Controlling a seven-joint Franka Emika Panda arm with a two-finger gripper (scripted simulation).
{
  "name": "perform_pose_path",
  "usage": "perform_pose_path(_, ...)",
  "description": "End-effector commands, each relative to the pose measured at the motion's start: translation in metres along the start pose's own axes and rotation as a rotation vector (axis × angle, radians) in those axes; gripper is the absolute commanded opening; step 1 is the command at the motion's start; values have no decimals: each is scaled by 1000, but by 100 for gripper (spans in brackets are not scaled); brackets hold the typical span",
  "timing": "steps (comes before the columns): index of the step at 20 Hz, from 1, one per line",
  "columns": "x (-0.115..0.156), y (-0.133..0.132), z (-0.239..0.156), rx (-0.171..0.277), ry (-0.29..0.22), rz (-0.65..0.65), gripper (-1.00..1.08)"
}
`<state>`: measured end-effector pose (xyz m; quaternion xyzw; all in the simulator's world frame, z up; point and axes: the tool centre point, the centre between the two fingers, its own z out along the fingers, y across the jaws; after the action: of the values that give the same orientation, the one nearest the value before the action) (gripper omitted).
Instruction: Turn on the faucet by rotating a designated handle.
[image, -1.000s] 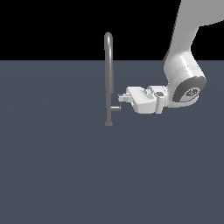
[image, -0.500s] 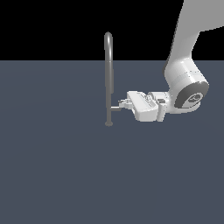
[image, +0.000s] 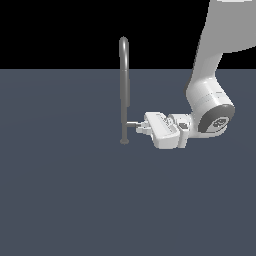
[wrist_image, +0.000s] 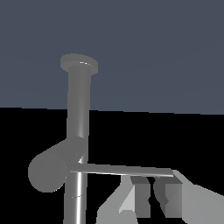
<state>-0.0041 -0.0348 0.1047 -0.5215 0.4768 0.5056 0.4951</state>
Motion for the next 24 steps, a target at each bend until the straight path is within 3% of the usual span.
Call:
perform_pose_path(1,28,9,0,6,2,30,-100)
perform_pose_path(3,33,10,-1,6,2,33,-100)
perform_pose_path(4,9,-1,0,-1,-2,-6,-100)
perform_pose_path(16,59,-7,-1,6,1,30,-100)
perform_pose_path(17,59,-7,-1,6,1,30,-100)
perform_pose_path(18,29,-17,0,-7,-7,-16,-100)
perform_pose_path(24,47,-25,0,-2,-4,3,-100)
